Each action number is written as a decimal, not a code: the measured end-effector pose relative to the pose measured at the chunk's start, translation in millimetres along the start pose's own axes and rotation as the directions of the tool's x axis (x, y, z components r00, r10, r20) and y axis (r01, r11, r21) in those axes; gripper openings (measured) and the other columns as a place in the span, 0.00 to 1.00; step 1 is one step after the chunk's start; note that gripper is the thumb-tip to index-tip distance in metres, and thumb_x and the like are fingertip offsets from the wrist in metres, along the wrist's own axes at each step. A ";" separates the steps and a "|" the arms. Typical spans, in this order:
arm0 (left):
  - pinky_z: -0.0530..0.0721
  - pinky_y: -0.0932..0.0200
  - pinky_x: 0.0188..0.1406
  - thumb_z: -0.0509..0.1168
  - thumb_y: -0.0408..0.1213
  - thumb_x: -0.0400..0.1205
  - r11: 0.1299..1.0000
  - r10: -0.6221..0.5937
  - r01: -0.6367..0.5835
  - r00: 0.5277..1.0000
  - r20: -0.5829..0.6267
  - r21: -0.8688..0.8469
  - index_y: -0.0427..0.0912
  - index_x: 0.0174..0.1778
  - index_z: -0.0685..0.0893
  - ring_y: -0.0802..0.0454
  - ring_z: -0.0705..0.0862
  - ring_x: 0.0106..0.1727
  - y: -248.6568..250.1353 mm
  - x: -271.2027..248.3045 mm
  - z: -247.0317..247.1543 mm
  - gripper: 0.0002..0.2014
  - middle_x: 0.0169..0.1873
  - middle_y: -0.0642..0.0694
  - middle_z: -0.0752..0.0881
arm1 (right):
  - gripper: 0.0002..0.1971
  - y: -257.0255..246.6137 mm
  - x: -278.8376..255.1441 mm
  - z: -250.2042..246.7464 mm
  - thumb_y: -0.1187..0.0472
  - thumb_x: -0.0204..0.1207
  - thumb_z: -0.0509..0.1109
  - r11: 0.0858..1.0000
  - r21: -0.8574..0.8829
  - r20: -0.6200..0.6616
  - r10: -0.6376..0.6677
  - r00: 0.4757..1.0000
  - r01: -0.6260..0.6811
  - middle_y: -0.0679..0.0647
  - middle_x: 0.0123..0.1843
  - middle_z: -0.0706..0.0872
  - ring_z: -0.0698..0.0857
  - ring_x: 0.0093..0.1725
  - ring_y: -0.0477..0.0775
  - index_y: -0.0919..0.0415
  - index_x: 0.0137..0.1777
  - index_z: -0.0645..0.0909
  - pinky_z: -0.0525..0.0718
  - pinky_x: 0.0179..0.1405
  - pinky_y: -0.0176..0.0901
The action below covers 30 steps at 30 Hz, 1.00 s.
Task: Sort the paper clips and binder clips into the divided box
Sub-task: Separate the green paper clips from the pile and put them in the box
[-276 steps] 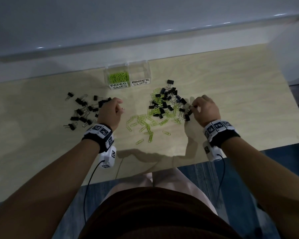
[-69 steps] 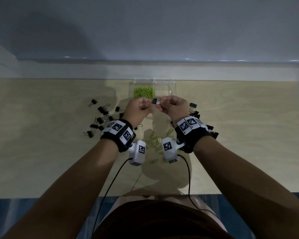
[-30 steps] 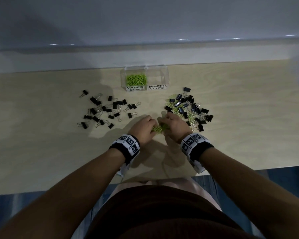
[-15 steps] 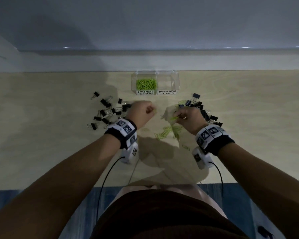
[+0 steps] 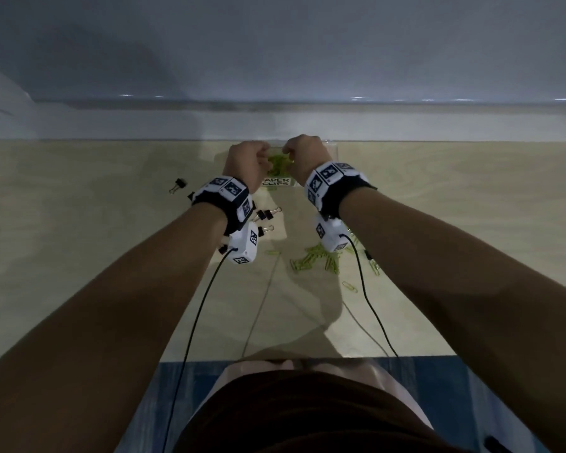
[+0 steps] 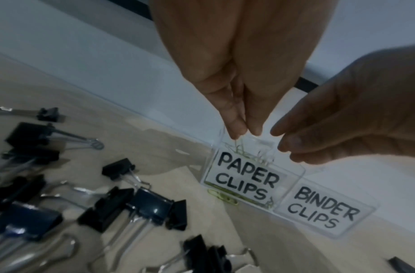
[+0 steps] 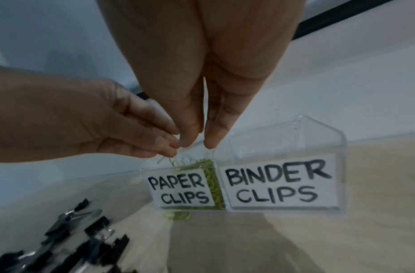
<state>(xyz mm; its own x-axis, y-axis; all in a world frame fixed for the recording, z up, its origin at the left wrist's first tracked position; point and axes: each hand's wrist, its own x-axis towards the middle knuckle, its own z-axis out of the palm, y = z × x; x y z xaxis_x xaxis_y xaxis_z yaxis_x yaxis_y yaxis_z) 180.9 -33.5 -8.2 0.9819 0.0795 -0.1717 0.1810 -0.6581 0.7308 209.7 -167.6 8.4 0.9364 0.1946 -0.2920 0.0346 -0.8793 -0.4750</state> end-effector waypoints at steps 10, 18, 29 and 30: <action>0.74 0.51 0.70 0.61 0.32 0.82 0.906 0.206 -0.276 0.950 0.233 0.323 0.36 0.66 0.79 0.42 0.77 0.67 -34.0 -64.5 27.0 0.16 0.67 0.40 0.79 | 0.11 85.9 -114.8 15.3 0.69 0.75 0.64 0.992 -0.039 0.134 -0.116 0.984 0.122 0.59 0.50 0.87 0.85 0.48 0.58 0.62 0.52 0.86 0.76 0.47 0.36; 0.68 0.41 0.72 0.57 0.39 0.83 0.743 0.164 -0.333 0.932 0.324 0.581 0.35 0.72 0.68 0.40 0.69 0.73 -26.6 -64.8 54.9 0.22 0.73 0.39 0.70 | 0.13 107.8 -183.9 49.2 0.71 0.73 0.68 0.986 -0.074 0.055 -0.148 0.987 0.152 0.62 0.55 0.81 0.82 0.49 0.64 0.63 0.56 0.84 0.88 0.43 0.55; 0.72 0.48 0.73 0.68 0.42 0.79 0.840 0.269 -0.439 0.847 0.458 0.318 0.41 0.76 0.68 0.45 0.69 0.72 -40.5 -139.3 41.2 0.30 0.72 0.41 0.70 | 0.11 122.5 -208.8 55.2 0.64 0.70 0.74 0.998 0.009 0.011 -0.069 0.998 0.069 0.60 0.49 0.86 0.83 0.52 0.62 0.62 0.52 0.83 0.87 0.44 0.53; 0.72 0.48 0.73 0.70 0.44 0.77 0.870 0.207 -0.361 0.886 0.416 0.336 0.41 0.76 0.67 0.45 0.69 0.72 -44.7 -143.6 38.2 0.33 0.72 0.41 0.69 | 0.16 127.8 -212.8 51.3 0.61 0.70 0.74 1.000 -0.010 -0.001 0.008 1.000 -0.008 0.61 0.56 0.83 0.81 0.55 0.61 0.61 0.58 0.81 0.84 0.50 0.52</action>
<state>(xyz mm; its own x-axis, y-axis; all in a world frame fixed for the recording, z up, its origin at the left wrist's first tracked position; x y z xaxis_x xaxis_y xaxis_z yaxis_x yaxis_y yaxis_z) 29.7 -44.1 -41.4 0.8843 -0.3770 -0.2755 -0.2152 -0.8527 0.4760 -3.0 -299.0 -32.7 0.9371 0.1874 -0.2945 0.0308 -0.8849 -0.4648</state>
